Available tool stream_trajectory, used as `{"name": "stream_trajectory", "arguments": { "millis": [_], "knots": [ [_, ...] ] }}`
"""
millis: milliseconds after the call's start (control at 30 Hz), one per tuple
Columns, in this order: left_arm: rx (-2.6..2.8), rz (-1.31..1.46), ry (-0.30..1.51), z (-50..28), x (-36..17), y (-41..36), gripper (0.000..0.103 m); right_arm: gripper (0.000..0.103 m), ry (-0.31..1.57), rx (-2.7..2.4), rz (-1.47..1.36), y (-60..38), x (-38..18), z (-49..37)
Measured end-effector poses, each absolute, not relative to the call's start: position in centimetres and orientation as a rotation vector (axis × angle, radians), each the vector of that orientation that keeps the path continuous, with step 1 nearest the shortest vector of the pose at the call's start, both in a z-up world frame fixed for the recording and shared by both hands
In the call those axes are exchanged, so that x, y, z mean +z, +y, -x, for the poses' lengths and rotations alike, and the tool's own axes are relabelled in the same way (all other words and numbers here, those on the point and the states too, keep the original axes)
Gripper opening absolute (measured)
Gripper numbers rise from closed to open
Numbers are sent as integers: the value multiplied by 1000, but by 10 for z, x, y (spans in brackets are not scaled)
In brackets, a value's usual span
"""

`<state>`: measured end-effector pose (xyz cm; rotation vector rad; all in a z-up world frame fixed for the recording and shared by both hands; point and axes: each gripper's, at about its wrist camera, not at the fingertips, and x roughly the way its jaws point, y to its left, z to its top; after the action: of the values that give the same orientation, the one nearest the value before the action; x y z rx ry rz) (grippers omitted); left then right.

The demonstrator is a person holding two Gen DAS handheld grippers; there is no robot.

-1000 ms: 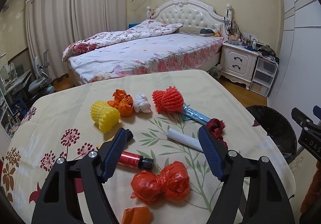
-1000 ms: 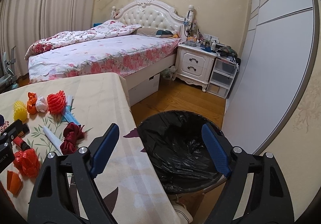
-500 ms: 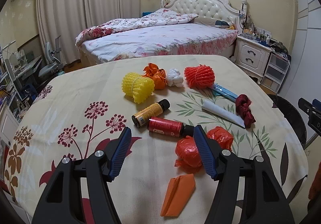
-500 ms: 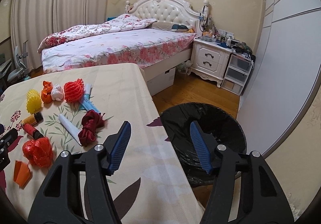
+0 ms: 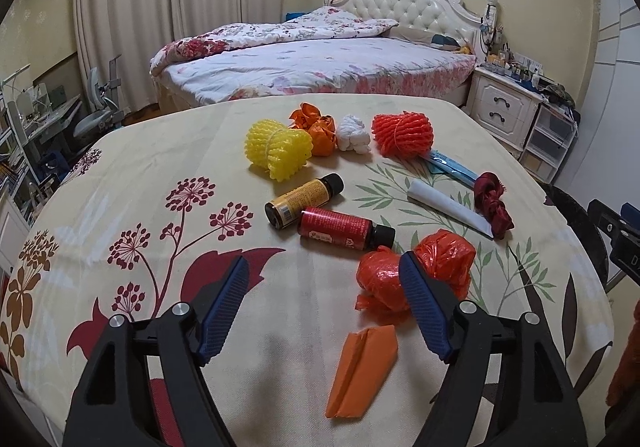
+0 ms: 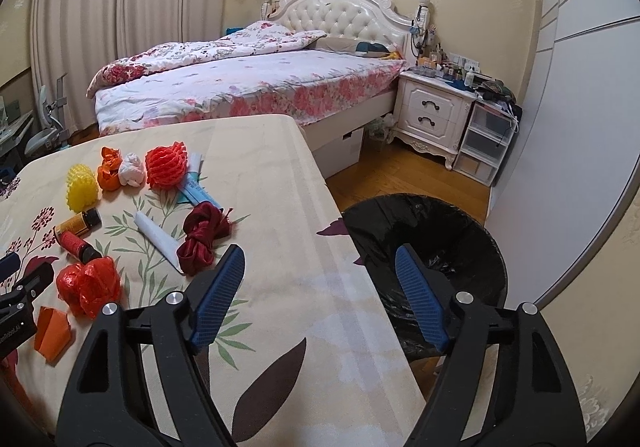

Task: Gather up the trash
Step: 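Grasp the red plastic bag bundle with the right tool while the left tool approaches the orange paper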

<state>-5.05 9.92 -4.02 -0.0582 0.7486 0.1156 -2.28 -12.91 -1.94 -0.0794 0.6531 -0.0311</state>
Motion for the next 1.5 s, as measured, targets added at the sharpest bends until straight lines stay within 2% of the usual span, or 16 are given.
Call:
{"name": "stream_trajectory", "arguments": {
  "millis": [200,333,533,833,1167,1200,1300,1500],
  "knots": [
    [168,59,733,59,-37,118,76,77,662,47,73,-106,-19,25],
    [220,52,722,65,-35,136,77,83,673,128,61,-82,-20,27],
    [270,74,735,74,-39,166,78,87,690,242,88,-34,-23,29],
    [360,90,738,86,-47,204,78,87,735,350,136,23,-36,25],
    [391,122,751,92,-53,224,78,87,807,357,178,40,-58,17],
    [390,119,750,92,-53,223,78,86,812,358,177,40,-59,17],
    [388,110,748,92,-53,221,78,71,831,373,167,38,-62,17],
    [371,108,750,90,-52,214,78,67,807,372,186,32,-58,25]
  ]
}}
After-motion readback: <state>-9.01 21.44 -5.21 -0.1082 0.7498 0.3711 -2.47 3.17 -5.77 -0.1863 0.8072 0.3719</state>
